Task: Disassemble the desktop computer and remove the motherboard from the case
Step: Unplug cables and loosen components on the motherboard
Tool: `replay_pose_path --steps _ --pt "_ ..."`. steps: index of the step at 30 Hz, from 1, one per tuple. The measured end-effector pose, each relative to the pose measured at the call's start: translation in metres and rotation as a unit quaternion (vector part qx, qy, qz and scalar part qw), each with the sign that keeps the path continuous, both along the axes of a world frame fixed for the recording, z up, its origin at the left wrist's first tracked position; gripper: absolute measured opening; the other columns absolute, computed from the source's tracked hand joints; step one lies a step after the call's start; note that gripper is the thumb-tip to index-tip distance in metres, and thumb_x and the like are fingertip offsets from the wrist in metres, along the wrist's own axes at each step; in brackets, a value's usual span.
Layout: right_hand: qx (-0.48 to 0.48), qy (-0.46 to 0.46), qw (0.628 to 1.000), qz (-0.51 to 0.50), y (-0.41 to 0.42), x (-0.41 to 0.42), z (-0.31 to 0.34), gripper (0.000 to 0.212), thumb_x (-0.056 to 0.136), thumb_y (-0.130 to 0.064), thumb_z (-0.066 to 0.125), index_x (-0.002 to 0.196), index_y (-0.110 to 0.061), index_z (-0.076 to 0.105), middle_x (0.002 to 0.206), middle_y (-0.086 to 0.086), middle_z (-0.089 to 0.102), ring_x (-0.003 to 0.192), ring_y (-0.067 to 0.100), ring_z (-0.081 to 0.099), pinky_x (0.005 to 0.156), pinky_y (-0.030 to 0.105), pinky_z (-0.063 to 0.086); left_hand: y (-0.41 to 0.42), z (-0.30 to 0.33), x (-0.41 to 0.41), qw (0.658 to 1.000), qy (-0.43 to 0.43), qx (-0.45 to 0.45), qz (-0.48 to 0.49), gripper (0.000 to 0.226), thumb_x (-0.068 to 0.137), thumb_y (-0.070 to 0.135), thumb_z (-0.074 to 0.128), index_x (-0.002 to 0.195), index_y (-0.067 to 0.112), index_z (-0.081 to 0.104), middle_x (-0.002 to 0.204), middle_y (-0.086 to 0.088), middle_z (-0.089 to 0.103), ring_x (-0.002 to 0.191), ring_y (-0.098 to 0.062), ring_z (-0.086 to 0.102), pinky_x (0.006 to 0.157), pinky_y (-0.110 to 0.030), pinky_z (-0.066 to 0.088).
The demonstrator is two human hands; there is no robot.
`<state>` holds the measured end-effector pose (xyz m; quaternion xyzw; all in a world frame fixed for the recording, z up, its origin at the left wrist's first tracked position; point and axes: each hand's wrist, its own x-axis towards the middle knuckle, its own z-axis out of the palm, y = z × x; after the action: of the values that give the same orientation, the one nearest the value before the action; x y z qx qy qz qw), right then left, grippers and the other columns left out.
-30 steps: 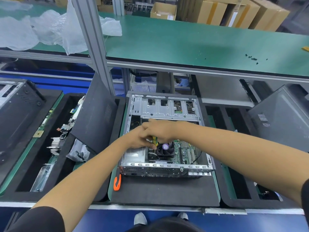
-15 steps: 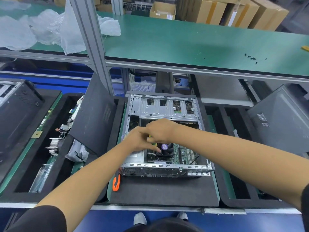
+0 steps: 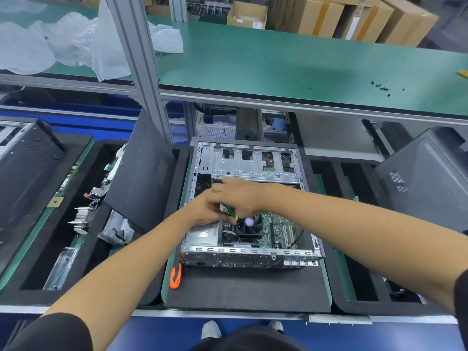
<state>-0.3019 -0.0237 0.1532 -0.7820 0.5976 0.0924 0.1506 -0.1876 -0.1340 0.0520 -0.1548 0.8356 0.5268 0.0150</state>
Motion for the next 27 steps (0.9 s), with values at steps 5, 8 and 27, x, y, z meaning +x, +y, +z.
replay_pose_path --steps 5,8,27 --pt "-0.054 0.019 0.997 -0.045 0.003 0.004 -0.008 0.03 0.092 -0.034 0.062 0.116 -0.021 0.05 0.098 -0.008 0.04 0.094 0.016 0.037 0.059 0.03 0.03 0.009 0.004 -0.012 0.971 -0.122 -0.197 -0.056 0.091 0.068 0.062 0.082 0.144 0.025 0.048 0.135 0.012 0.052 0.126 -0.015 0.048 0.108 -0.028 0.04" --pt "-0.054 0.038 0.995 -0.081 0.001 0.004 -0.004 0.016 0.096 -0.028 0.053 0.108 -0.02 0.048 0.091 -0.004 0.046 0.085 0.022 0.051 0.059 0.033 0.034 0.013 0.008 -0.009 0.976 -0.086 -0.197 -0.027 0.058 0.07 0.065 0.08 0.114 0.03 0.066 0.101 0.019 0.065 0.112 -0.016 0.06 0.091 -0.028 0.047" --pt "-0.015 -0.096 0.994 -0.05 0.008 -0.012 -0.01 0.038 0.076 -0.007 0.073 0.107 -0.016 0.052 0.101 0.0 0.046 0.091 0.019 0.039 0.077 0.033 0.036 -0.001 0.002 0.002 0.999 0.038 0.032 -0.003 0.041 0.063 0.037 0.095 0.096 0.031 0.073 0.094 0.006 0.074 0.092 -0.009 0.07 0.08 -0.026 0.055"
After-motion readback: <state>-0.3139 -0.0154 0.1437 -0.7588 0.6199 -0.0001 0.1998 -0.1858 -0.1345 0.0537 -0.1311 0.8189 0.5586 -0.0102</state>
